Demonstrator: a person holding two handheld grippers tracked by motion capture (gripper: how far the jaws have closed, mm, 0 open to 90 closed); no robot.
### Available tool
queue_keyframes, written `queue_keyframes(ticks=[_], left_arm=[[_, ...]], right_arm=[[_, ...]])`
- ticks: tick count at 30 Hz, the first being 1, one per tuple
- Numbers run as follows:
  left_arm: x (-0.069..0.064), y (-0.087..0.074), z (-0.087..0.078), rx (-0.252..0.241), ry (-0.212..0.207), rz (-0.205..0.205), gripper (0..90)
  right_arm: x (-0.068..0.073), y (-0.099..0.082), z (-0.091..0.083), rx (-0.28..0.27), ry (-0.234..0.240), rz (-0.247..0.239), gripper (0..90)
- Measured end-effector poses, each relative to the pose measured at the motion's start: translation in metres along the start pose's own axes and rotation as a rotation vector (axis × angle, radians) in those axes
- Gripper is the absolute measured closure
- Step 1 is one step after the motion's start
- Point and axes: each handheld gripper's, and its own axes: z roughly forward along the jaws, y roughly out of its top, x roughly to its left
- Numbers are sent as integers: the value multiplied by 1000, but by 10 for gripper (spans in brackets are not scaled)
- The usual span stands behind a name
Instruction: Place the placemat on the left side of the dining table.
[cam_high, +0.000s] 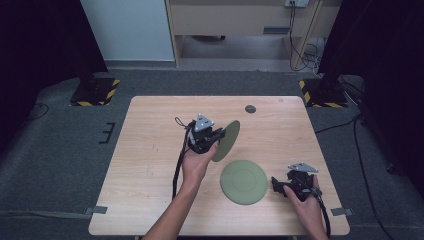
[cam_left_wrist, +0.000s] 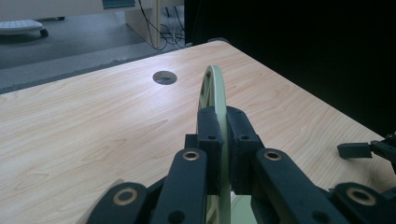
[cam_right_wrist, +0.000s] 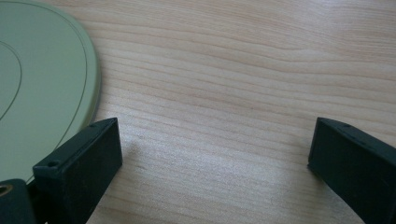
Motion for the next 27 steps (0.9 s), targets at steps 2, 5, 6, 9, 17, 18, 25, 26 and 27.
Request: queue_keyframes(ticks=[2, 5, 6, 9, 17, 18, 25, 26, 27], left_arm=[[1, 0, -1, -2, 3, -2, 856], [2, 1, -2, 0, 9, 2, 855], [3, 2, -3, 1, 17, 7, 855], [5, 2, -4, 1, 25, 5, 855], [13, 2, -9, 3, 42, -1, 856], [15, 2, -10, 4, 47, -1, 856], [20, 0, -16, 12, 65, 5, 855], [21, -1, -17, 14, 69, 7, 855], [22, -1, -18, 13, 70, 7, 855]], right_arm=[[0, 0, 0, 0, 0, -1, 30], [-1, 0, 0, 2, 0, 0, 29], [-1, 0, 0, 2, 0, 0, 29], [-1, 0, 0, 3, -1, 2, 28], [-4, 0, 0, 2, -6, 6, 28], [-5, 0, 0, 3, -5, 7, 28], [-6, 0, 0, 2, -7, 5, 28], [-6, 0, 0, 2, -6, 6, 28], [-6, 0, 0, 2, -6, 5, 28]])
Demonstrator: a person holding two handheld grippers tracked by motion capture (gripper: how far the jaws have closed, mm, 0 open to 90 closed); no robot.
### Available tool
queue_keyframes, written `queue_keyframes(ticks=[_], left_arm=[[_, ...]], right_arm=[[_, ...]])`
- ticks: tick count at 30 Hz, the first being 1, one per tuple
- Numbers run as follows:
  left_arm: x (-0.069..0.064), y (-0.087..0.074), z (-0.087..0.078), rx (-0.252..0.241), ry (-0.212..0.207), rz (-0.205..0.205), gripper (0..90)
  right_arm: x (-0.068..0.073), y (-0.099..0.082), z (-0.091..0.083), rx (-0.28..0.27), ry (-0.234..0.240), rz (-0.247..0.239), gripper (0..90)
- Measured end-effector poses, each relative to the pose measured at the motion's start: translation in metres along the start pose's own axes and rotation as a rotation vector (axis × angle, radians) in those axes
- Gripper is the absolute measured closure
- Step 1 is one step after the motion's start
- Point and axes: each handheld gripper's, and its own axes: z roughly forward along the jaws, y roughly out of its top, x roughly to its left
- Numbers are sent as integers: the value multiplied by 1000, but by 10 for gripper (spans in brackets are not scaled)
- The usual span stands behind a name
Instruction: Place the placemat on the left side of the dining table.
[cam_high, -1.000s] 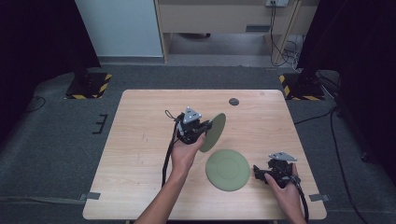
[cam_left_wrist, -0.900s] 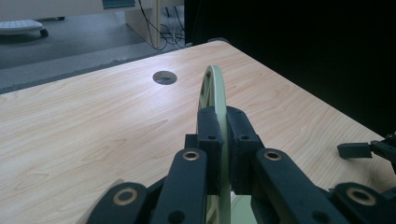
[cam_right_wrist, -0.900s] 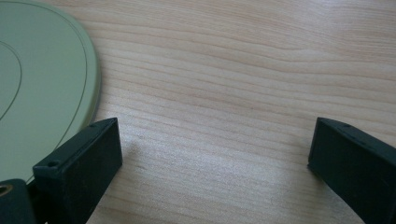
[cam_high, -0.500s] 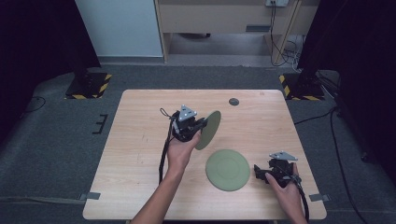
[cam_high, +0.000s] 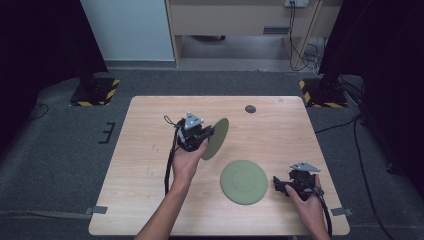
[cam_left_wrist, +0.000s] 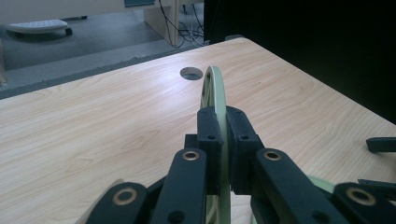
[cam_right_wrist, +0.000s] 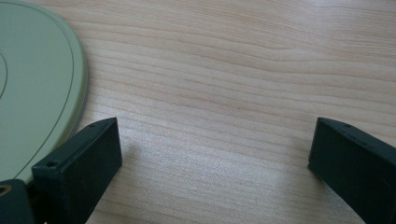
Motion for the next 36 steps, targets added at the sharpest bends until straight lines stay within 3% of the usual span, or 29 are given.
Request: queue_keyframes(ticks=[36], left_arm=[[29, -13, -22, -7, 58, -30, 855]], right_arm=[[0, 0, 0, 0, 3, -5, 28]])
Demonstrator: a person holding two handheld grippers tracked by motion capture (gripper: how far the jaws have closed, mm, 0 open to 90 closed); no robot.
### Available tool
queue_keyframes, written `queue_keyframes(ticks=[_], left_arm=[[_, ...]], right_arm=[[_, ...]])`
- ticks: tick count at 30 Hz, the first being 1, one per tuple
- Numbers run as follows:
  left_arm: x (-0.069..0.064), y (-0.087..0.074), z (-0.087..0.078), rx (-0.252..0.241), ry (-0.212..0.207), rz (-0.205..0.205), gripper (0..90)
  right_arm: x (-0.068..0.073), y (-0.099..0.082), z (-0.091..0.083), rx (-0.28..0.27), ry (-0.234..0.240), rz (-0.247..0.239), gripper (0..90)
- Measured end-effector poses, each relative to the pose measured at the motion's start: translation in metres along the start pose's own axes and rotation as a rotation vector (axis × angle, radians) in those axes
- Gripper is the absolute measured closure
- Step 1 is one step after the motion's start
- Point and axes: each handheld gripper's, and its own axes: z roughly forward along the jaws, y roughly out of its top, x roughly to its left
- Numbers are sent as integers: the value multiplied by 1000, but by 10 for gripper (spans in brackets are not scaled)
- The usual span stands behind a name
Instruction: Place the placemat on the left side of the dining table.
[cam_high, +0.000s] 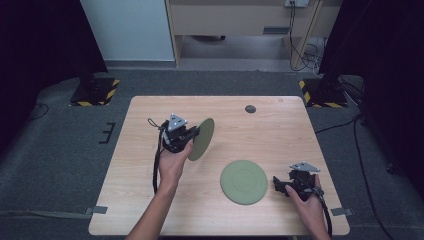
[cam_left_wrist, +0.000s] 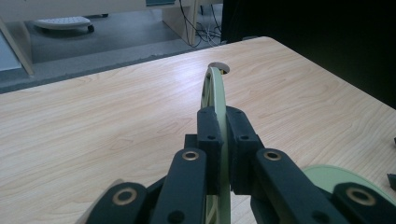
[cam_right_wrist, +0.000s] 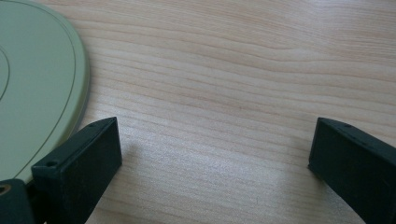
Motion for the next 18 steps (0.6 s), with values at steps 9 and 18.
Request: queue_keyframes(ticks=[9, 18], left_arm=[[6, -3, -4, 0, 10, -2, 855], [18, -10, -10, 5, 32, -12, 855]], right_arm=[[0, 0, 0, -1, 1, -4, 27], [0, 0, 0, -1, 1, -4, 27]])
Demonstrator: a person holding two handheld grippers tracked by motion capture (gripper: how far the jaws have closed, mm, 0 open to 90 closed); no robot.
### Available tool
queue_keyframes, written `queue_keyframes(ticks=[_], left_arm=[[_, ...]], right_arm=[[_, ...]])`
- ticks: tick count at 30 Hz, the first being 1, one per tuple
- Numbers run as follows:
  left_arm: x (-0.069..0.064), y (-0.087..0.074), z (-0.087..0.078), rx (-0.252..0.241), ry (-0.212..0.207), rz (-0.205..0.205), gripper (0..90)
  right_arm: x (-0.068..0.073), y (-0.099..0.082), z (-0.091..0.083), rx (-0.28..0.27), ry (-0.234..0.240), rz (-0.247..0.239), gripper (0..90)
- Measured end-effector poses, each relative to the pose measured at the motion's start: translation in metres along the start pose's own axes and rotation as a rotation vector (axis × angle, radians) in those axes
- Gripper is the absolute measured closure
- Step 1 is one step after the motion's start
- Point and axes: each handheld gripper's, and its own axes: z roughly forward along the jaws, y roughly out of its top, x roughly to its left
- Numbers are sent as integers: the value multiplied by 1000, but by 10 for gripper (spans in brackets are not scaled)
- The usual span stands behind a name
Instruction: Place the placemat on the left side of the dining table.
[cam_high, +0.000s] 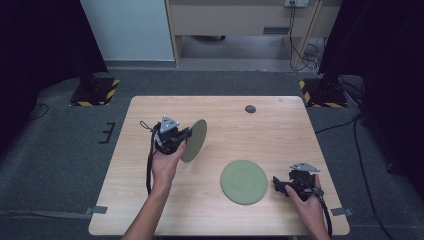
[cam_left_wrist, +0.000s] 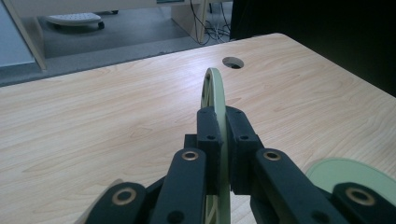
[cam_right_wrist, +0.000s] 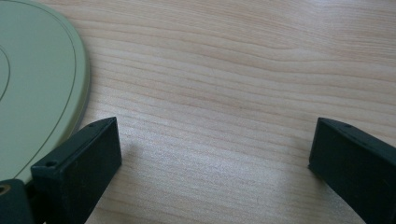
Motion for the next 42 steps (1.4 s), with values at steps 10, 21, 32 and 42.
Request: queue_keyframes(ticks=[10, 21, 32, 42], left_arm=[[12, -7, -7, 3, 22, -13, 855], [23, -13, -9, 5, 33, -33, 854], [38, -16, -14, 8, 71, -53, 854], [50, -23, -18, 12, 100, -71, 854]], right_arm=[[0, 0, 0, 1, 1, 1, 26], [0, 0, 0, 1, 0, 1, 26], [0, 0, -1, 1, 0, 3, 26], [0, 0, -1, 1, 0, 2, 26]])
